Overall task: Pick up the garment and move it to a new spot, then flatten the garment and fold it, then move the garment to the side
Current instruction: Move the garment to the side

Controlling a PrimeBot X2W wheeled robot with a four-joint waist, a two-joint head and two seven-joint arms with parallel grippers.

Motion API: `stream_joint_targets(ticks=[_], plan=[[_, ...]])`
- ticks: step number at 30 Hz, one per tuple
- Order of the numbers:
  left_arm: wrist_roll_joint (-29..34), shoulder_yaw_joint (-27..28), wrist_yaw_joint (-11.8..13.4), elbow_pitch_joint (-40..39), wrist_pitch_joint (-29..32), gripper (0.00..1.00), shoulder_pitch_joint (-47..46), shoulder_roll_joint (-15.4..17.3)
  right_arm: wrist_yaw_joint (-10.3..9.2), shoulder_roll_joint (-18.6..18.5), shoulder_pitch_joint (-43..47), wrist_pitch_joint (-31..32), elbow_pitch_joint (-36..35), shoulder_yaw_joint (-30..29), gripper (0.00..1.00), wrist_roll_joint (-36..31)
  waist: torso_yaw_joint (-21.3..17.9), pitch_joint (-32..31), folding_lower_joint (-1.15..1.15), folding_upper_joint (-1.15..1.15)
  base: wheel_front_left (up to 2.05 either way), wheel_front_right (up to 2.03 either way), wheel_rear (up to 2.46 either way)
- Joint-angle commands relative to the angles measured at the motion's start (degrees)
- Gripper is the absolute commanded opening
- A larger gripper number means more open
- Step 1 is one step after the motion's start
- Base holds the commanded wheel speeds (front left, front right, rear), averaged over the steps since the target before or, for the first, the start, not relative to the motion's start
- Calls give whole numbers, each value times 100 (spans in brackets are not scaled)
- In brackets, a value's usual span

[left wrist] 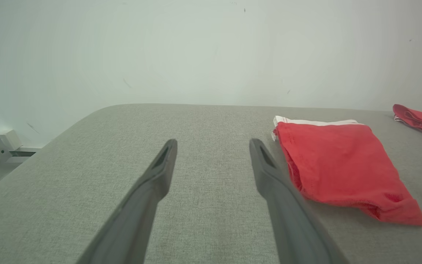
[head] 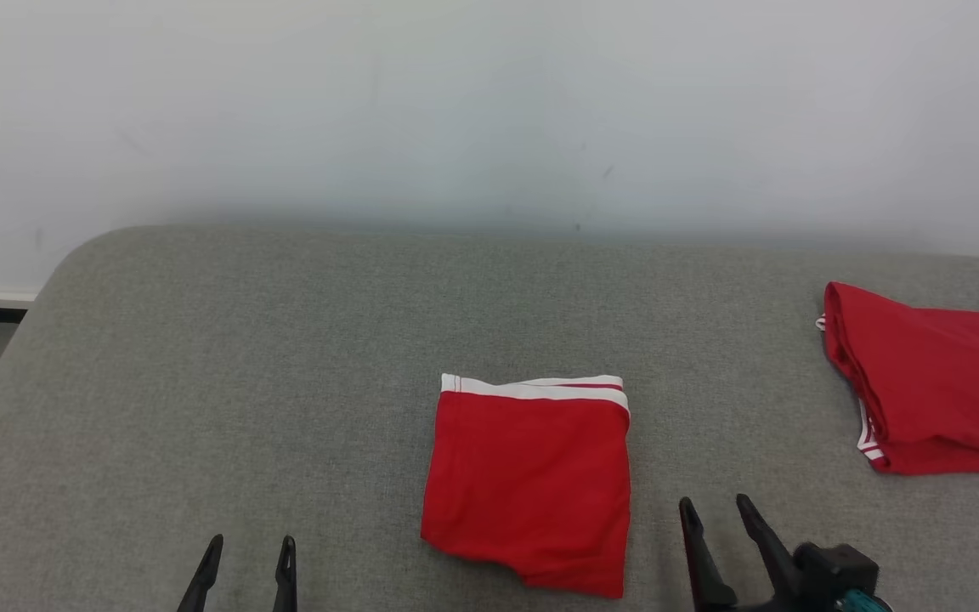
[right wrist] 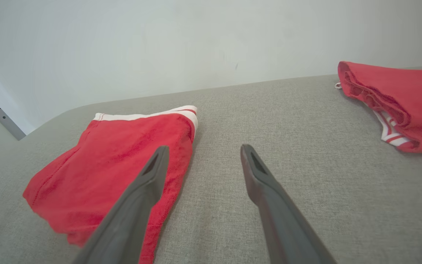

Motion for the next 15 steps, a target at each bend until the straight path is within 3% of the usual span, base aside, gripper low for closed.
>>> stream_joint_targets(ticks=[1,10,15], plan=[[-3,4,7,2,-13,100,-43,16,-11,5,-126,-3,115,62,100,62,71,31,-1,0,0,0,0],[-24,-182,7,101,-13,100,-206,66,-12,3,-1604,-3,2417,350,100,725,456,130,-1,0,0,0,0],[-44,-281,7,148,-13,100,-304,82,-12,3,-2098,-2,3263,701,100,1431,622,196,-1,0,0,0,0]])
